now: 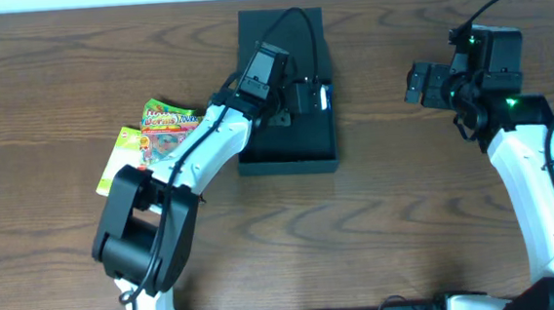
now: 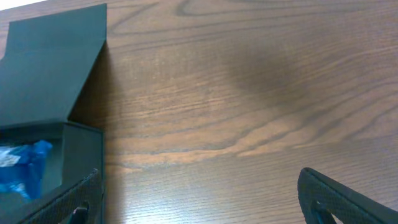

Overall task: Pack container
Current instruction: 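Carry the blue bar into the green box and release it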

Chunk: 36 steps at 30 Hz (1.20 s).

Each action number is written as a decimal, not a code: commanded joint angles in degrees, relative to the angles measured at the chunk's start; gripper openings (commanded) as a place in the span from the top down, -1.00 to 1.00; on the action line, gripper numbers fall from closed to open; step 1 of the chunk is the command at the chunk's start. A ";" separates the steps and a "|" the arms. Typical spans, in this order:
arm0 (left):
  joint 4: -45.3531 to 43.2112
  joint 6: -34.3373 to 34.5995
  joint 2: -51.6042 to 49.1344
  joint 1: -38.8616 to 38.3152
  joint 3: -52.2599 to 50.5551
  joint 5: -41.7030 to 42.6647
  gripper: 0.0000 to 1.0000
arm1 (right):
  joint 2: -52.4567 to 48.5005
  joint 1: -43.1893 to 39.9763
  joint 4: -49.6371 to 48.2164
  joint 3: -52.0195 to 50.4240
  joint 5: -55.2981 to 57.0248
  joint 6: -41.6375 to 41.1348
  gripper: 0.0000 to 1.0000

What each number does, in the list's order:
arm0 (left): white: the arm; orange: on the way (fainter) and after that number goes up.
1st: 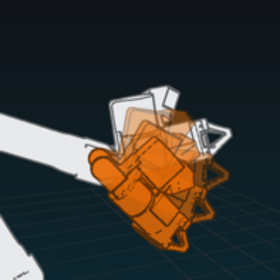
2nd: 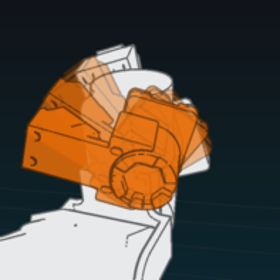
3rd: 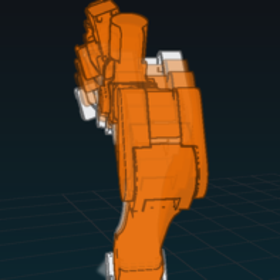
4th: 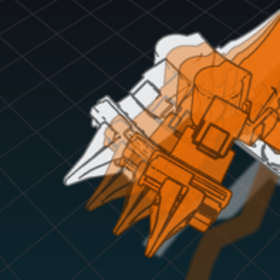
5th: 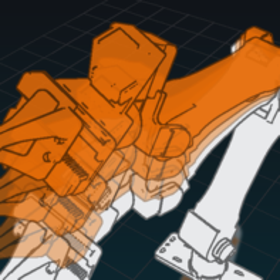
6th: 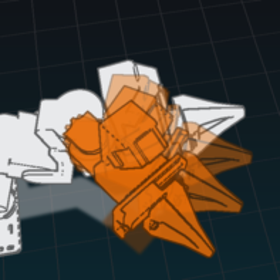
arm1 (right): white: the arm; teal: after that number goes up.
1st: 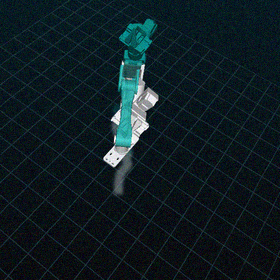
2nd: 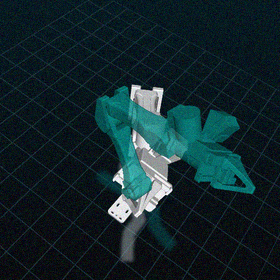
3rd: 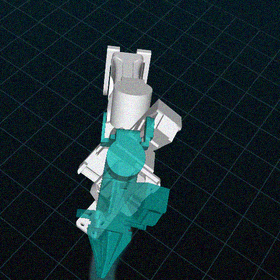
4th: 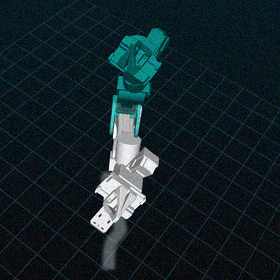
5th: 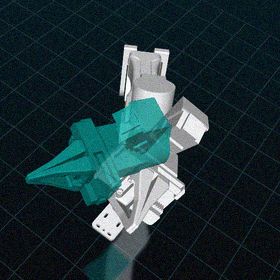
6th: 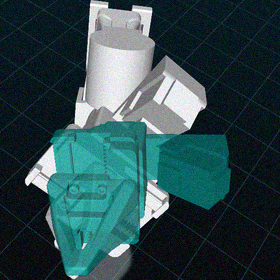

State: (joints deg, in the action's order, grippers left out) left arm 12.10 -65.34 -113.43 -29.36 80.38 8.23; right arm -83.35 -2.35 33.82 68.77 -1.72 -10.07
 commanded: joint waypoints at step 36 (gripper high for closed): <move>-2.32 -0.20 -2.51 0.09 0.96 -1.16 -0.10 | 0.63 -0.46 0.52 0.11 0.20 0.04 -0.98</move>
State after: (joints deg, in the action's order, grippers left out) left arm 10.02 -65.93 -115.37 -29.36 80.38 7.22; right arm -83.35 -2.35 34.46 68.77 -1.72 -10.07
